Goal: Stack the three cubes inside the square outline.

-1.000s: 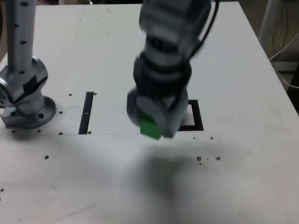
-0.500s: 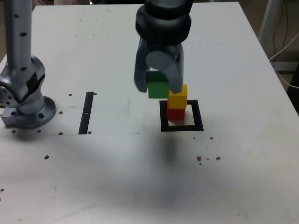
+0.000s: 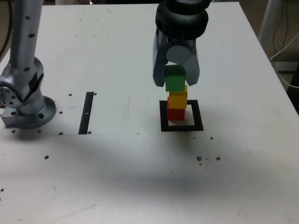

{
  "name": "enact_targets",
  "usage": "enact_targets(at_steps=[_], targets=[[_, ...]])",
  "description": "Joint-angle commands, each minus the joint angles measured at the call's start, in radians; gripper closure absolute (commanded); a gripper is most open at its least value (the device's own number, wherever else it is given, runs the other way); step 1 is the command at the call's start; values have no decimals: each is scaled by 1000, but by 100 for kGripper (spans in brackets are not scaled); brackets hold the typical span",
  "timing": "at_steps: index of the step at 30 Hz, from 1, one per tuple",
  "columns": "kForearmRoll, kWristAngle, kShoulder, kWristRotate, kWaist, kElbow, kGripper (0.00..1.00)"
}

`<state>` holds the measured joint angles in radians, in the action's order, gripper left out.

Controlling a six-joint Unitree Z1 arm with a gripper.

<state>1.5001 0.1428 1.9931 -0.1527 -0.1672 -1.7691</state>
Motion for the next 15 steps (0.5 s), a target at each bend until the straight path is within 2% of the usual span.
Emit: enact_targets(at_steps=[1,15], targets=[[-4,-1,14,3,5,-7,66],[-15,1,65,17,35,-15,66]])
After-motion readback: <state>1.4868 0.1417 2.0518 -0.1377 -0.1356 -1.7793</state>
